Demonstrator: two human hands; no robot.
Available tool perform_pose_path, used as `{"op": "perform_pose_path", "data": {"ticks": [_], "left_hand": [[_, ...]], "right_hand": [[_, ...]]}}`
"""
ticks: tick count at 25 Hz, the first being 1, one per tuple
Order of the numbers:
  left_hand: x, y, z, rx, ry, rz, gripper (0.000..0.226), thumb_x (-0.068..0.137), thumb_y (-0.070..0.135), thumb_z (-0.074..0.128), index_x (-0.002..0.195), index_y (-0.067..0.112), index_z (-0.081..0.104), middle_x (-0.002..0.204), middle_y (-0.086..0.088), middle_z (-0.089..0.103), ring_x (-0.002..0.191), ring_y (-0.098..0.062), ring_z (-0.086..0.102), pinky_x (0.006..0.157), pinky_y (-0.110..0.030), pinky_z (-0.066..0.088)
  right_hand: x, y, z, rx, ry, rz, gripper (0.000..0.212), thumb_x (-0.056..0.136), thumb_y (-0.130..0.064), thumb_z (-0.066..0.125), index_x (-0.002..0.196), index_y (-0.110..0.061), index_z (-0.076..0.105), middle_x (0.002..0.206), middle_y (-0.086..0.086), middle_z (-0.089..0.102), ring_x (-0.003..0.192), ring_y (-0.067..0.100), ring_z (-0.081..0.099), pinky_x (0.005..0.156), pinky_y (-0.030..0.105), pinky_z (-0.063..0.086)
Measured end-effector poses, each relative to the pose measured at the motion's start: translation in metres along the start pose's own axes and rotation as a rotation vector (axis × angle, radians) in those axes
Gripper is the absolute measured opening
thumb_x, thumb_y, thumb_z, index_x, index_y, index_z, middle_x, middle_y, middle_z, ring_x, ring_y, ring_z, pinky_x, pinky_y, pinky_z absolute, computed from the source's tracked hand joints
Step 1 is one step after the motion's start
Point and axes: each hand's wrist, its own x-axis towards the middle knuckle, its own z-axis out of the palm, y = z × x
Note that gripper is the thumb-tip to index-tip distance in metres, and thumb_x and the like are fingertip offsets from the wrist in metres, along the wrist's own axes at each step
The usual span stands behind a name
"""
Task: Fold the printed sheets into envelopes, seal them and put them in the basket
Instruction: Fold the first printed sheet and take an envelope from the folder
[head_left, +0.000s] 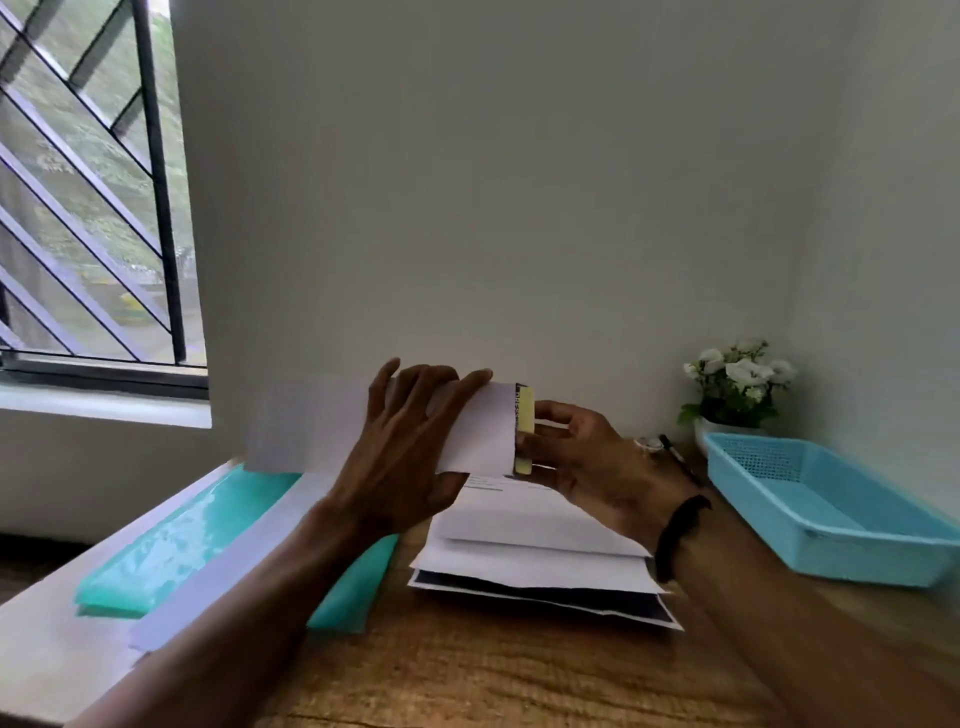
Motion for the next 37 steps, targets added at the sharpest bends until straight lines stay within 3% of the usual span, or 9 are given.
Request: {"op": "perform_pose_path", "data": {"ticks": [7, 11, 18, 21, 25, 29, 32, 34, 37], "left_hand": [[-0.006, 0.013, 0.004, 0.020, 0.021, 0.173, 0.093, 0.070, 0.040, 0.077, 0.155, 0.016, 0.047, 0.140, -0.012, 0.055, 0.134, -0.030, 0.044, 0.126, -0.057, 0.019], [-0.002, 0.011, 0.002, 0.108, -0.021, 0.046, 0.102, 0.074, 0.051, 0.072, 0.162, 0.022, 0.031, 0.160, -0.010, 0.041, 0.150, -0.033, 0.034, 0.123, -0.068, 0.009], [-0.010, 0.005, 0.000, 0.066, 0.017, 0.044, 0.098, 0.064, 0.037, 0.079, 0.154, 0.019, 0.047, 0.134, -0.010, 0.056, 0.130, -0.030, 0.046, 0.123, -0.063, 0.020], [-0.008, 0.010, 0.001, 0.083, -0.023, 0.040, 0.098, 0.067, 0.047, 0.075, 0.156, 0.022, 0.043, 0.135, -0.008, 0.055, 0.133, -0.030, 0.046, 0.123, -0.065, 0.015], [-0.012, 0.000, 0.008, 0.096, -0.157, -0.041, 0.108, 0.066, 0.048, 0.075, 0.161, 0.028, 0.030, 0.143, -0.007, 0.052, 0.140, -0.026, 0.043, 0.126, -0.063, 0.004], [-0.015, -0.021, 0.003, 0.105, -0.036, -0.191, 0.101, 0.064, 0.040, 0.077, 0.156, 0.023, 0.038, 0.137, -0.011, 0.054, 0.131, -0.032, 0.044, 0.123, -0.063, 0.016], [-0.018, -0.033, 0.001, 0.108, 0.031, -0.256, 0.095, 0.062, 0.041, 0.074, 0.150, 0.021, 0.045, 0.131, -0.011, 0.054, 0.126, -0.034, 0.044, 0.119, -0.065, 0.022], [-0.019, -0.038, 0.002, 0.110, 0.048, -0.267, 0.090, 0.062, 0.040, 0.076, 0.146, 0.022, 0.048, 0.129, -0.010, 0.055, 0.125, -0.036, 0.046, 0.117, -0.066, 0.025], [-0.019, -0.040, 0.002, 0.105, 0.080, -0.284, 0.079, 0.065, 0.041, 0.076, 0.138, 0.023, 0.052, 0.127, -0.010, 0.057, 0.122, -0.036, 0.050, 0.115, -0.065, 0.028]], "right_hand": [[-0.003, 0.020, 0.002, -0.203, -0.036, -0.047, 0.025, 0.094, 0.000, 0.071, 0.118, -0.004, 0.074, 0.110, 0.020, 0.079, 0.100, 0.034, 0.077, 0.077, 0.038, 0.064], [-0.005, 0.020, -0.003, -0.149, 0.015, -0.101, 0.028, 0.090, 0.005, 0.072, 0.113, -0.011, 0.075, 0.104, 0.013, 0.081, 0.093, 0.031, 0.079, 0.069, 0.035, 0.063], [-0.009, 0.023, -0.004, -0.186, 0.107, -0.106, 0.033, 0.085, 0.014, 0.069, 0.105, -0.010, 0.078, 0.092, 0.016, 0.080, 0.073, 0.026, 0.073, 0.056, 0.032, 0.058], [-0.007, 0.023, -0.005, -0.256, 0.156, -0.143, 0.025, 0.085, 0.007, 0.075, 0.100, -0.012, 0.079, 0.079, 0.004, 0.079, 0.064, 0.017, 0.070, 0.052, 0.028, 0.056], [-0.001, 0.019, -0.011, -0.221, 0.151, -0.143, 0.022, 0.088, 0.000, 0.078, 0.108, -0.011, 0.078, 0.090, 0.002, 0.082, 0.079, 0.019, 0.076, 0.061, 0.030, 0.061], [-0.002, -0.003, -0.027, -0.137, 0.242, -0.118, 0.046, 0.076, -0.038, 0.087, 0.109, -0.009, 0.077, 0.101, 0.014, 0.081, 0.083, 0.026, 0.076, 0.075, 0.039, 0.063], [-0.002, -0.007, -0.058, -0.702, 0.432, -0.069, 0.059, 0.068, -0.060, 0.087, 0.106, -0.017, 0.073, 0.098, 0.004, 0.079, 0.083, 0.018, 0.074, 0.076, 0.035, 0.063], [-0.006, -0.009, -0.072, -1.090, 0.232, 0.097, 0.088, 0.050, -0.078, 0.084, 0.120, -0.026, 0.069, 0.109, -0.001, 0.073, 0.096, 0.014, 0.070, 0.088, 0.036, 0.060], [-0.008, -0.021, -0.081, -1.172, -0.021, 0.307, 0.100, 0.043, -0.078, 0.085, 0.131, -0.034, 0.066, 0.122, -0.004, 0.067, 0.111, 0.016, 0.067, 0.099, 0.039, 0.058]]}}
